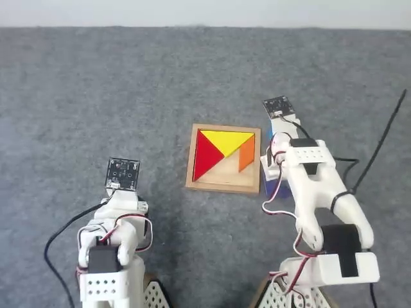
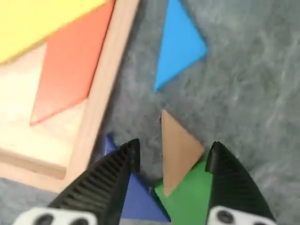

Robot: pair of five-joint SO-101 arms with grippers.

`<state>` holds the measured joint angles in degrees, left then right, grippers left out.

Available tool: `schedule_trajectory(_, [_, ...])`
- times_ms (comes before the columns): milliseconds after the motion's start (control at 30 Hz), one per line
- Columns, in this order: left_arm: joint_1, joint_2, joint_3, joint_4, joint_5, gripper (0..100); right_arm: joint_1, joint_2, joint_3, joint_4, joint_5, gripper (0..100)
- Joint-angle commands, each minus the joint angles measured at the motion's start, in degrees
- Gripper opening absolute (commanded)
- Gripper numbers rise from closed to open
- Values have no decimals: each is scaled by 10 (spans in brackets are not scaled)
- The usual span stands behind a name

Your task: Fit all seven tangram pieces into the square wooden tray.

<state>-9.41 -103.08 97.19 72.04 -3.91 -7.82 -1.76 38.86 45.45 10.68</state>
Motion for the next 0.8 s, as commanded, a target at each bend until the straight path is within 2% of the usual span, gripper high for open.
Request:
schedule_trajectory(0, [1,-10,-7,2,0,21,-1,12,-39,-23,4,235])
schedule_trajectory(233, [1,-10,-7,2,0,21,11,81,-79,8,3,65])
schedule_trajectory(500, [1,-10,-7,2,0,21,19,52,-98,22,-11,59])
schedule_trajectory(767, [1,-10,-7,2,0,21,0,-109,-5,82,-35,84])
